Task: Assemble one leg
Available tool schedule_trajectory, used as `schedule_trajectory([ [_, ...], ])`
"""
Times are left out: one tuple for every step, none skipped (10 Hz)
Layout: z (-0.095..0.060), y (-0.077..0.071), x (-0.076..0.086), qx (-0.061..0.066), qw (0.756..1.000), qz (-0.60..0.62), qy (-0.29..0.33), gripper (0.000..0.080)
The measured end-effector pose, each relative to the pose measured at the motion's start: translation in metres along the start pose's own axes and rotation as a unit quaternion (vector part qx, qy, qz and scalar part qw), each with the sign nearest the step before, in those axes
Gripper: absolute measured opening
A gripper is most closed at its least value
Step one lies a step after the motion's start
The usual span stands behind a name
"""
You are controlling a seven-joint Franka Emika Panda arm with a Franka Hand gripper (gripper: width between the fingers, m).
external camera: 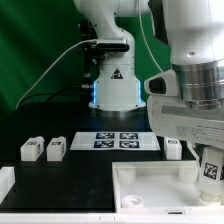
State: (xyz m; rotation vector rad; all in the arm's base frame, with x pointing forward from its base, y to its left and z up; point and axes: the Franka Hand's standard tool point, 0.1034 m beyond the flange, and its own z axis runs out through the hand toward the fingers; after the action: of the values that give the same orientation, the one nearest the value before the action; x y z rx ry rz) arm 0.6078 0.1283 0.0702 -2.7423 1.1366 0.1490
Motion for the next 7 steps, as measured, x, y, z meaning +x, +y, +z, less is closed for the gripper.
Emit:
schedule_trajectory([
  [0.0, 0.0, 0.0, 0.0, 1.0, 0.0, 0.0, 0.0291],
  [0.0, 0.0, 0.0, 0.0, 1.0, 0.0, 0.0, 0.0291],
  [0.0, 0.0001, 0.0001, 0.0, 1.0, 0.001, 0.0, 0.0291],
  [0.0, -0.0008, 0.001, 0.0, 1.0, 0.006, -0.001, 0.0291],
  [-0.0004, -0.0021, 0.0008, 0.004, 0.999, 0.049, -0.004, 0.0291],
  [-0.0003, -0.003, 0.0005, 0.006, 0.997, 0.078, -0.005, 0.0292],
  [-0.0004, -0.0057, 0.0031, 0.026, 0.985, 0.168, -0.009, 0.0292],
])
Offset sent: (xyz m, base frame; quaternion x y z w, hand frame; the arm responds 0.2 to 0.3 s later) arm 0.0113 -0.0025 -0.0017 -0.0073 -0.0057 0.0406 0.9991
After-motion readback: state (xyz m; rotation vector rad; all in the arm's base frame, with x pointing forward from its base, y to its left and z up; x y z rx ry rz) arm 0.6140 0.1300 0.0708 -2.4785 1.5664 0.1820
